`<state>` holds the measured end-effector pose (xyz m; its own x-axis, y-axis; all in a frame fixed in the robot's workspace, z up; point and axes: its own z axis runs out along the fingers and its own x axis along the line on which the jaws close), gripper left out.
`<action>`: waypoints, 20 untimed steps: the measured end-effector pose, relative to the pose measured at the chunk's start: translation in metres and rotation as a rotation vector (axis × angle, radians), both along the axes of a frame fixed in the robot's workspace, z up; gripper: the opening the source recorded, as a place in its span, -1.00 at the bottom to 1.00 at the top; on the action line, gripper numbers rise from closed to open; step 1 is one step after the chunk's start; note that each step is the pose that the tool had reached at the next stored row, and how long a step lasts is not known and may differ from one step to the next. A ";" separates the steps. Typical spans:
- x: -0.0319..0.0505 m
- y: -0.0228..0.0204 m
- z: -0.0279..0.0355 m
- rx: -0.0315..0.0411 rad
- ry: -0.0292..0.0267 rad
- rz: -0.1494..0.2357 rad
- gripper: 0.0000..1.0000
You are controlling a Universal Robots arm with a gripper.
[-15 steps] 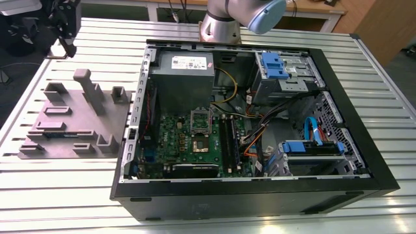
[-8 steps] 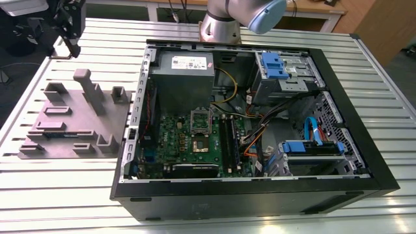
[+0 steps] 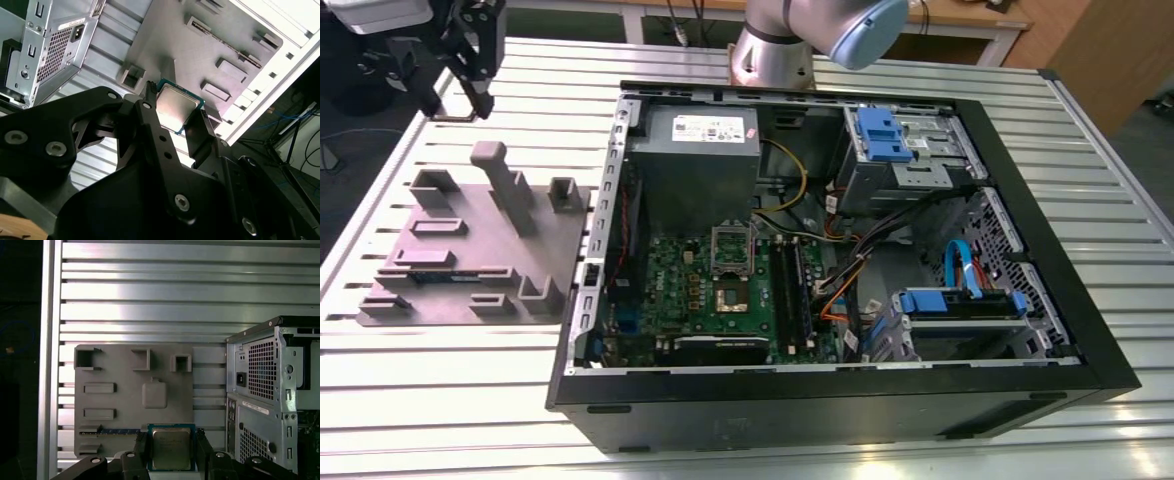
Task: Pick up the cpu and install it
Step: 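Pick up the cpu and move it towards the insertion slot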
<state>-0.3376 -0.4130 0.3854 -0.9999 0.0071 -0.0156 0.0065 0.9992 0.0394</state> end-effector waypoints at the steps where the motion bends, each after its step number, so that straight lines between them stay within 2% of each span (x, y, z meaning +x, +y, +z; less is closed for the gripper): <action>1: 0.0009 0.0000 0.0000 0.0000 0.0000 0.000 -0.06; 20: 0.0149 0.0000 -0.0001 0.0000 0.0000 0.000 -0.06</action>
<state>-0.3227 -0.4130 0.3853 -0.9999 0.0071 -0.0156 0.0065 0.9992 0.0394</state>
